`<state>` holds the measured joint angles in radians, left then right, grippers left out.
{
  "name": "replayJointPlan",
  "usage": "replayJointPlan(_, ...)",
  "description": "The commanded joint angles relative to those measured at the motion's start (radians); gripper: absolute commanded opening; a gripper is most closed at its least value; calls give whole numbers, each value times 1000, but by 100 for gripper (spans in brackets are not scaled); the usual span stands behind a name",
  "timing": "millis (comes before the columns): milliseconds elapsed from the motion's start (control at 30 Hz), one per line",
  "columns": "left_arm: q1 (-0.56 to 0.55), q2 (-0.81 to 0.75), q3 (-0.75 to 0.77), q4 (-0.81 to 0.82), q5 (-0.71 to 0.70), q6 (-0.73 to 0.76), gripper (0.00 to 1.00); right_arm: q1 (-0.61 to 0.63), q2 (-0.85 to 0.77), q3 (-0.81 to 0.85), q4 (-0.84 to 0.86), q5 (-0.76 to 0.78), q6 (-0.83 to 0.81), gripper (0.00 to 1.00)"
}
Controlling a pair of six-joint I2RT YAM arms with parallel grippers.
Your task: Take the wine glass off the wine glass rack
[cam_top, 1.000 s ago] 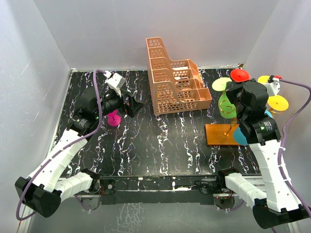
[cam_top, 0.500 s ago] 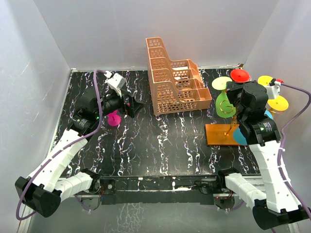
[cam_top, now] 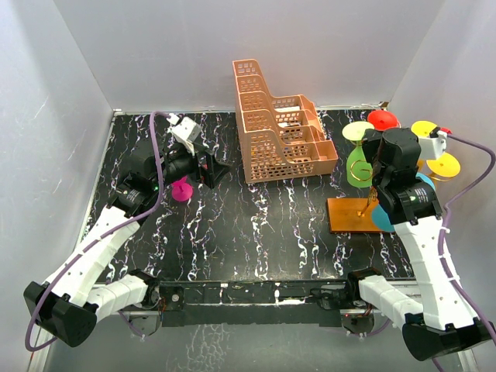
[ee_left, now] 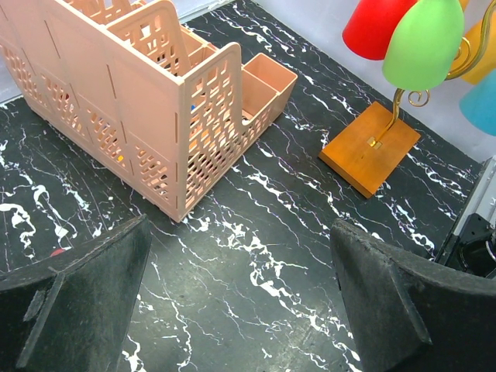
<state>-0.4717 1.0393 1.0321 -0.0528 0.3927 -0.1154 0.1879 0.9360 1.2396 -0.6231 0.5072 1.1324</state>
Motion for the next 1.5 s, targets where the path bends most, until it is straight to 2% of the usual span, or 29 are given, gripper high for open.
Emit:
replayJointPlan(0, -6, -14, -3, 23, 14, 5, 97, -2, -12, 21, 65, 101, 23, 8)
replayJointPlan(433, -6, -5, -6, 25, 17, 3, 97, -2, -35, 7, 65, 165, 62, 8)
replayJointPlan(1033, -8, -9, -4, 24, 12, 5, 97, -2, 58, 64, 97, 83, 17, 8)
replayJointPlan(1467, -8, -12, -3, 22, 8, 3, 97, -1, 88, 85, 98, 156, 21, 8)
